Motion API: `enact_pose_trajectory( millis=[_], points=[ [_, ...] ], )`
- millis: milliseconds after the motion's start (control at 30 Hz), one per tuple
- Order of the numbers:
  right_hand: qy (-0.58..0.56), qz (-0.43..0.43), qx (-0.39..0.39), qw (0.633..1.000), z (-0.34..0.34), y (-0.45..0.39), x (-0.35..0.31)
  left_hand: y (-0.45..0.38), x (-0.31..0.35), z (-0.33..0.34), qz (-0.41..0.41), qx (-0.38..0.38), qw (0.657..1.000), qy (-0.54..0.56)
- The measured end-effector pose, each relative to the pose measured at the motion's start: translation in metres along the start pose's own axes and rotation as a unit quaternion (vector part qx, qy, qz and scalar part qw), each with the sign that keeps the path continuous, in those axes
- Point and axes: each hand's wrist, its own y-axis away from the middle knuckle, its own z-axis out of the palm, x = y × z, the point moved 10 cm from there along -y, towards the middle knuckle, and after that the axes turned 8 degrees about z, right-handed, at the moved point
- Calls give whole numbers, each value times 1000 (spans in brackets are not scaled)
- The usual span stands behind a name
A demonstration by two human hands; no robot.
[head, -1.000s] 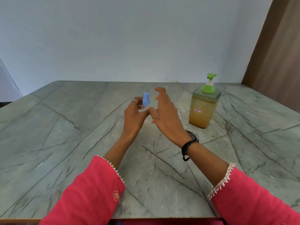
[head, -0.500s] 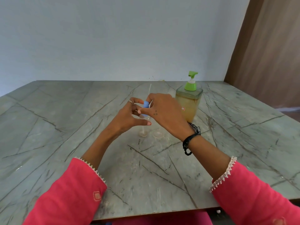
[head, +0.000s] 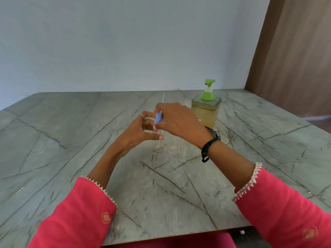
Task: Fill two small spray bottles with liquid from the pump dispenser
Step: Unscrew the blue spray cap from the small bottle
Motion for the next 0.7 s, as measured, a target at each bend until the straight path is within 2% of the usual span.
enact_pose_trajectory(
  millis=[133,267,367,500,700],
  points=[
    [-110,-13,-74,991,-1,0,-2,-1,-2,0,5,5,1000,-1],
    [12,23,-1,1000,-7,-3,5,-3,0,0,11,3,1000,-14],
    [-10,13,11,1000,-8,-6,3,-1,-2,-1,0,7,1000,-3],
    [-170,15,25,985,-32,-11,10,0,-2,-1,-7,11,1000,3],
    [-349,22,133,928,-77,-13,31,-1,-2,-3,-19,8,1000,-8]
  ],
)
